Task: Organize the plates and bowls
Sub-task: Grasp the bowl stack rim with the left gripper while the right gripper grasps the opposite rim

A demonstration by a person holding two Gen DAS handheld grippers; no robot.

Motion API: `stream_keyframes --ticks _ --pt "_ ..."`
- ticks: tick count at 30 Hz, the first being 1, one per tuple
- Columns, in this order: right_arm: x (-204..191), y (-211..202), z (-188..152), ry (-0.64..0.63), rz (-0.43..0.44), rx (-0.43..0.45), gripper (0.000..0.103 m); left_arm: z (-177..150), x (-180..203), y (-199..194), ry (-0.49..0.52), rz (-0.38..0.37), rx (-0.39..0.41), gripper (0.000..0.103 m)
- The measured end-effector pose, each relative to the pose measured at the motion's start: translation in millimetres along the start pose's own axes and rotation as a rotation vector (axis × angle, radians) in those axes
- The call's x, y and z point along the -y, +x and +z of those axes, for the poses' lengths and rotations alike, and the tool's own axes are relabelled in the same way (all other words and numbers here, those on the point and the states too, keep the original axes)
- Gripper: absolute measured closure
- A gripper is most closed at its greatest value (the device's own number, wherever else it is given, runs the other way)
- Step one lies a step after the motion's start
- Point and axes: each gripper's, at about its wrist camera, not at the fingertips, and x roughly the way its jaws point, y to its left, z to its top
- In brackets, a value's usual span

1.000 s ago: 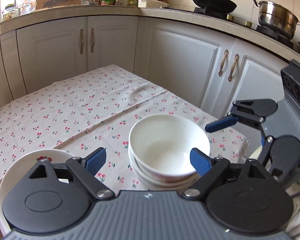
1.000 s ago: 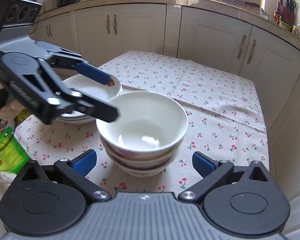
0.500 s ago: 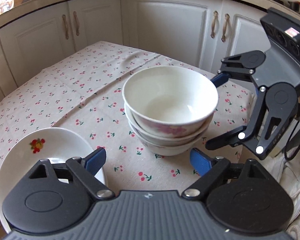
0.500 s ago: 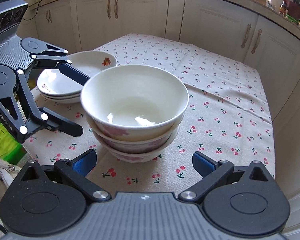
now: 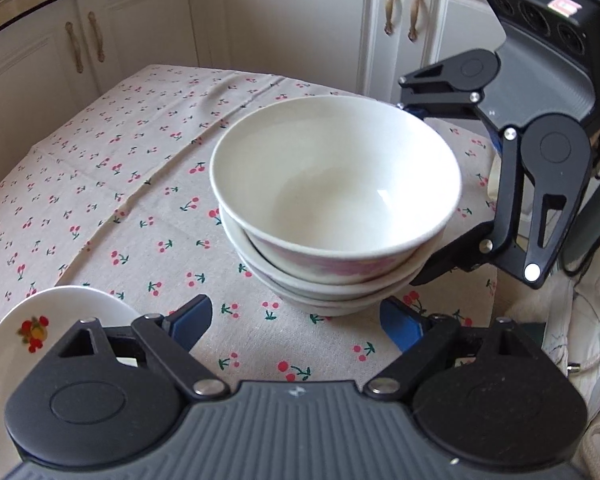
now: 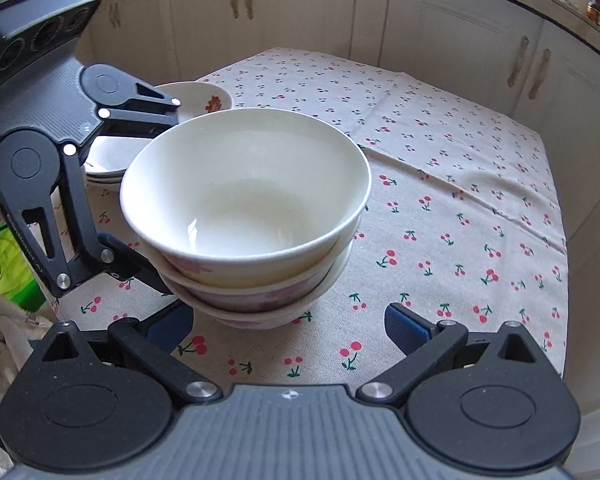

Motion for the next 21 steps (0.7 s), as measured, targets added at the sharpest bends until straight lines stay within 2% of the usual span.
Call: stream_keyframes --ticks 21 --pt "-9.1 5.5 20.5 -0.184 0.054 -0.043 0.001 2.1 -2.4 2.7 0.071 -0.064 0.004 0.013"
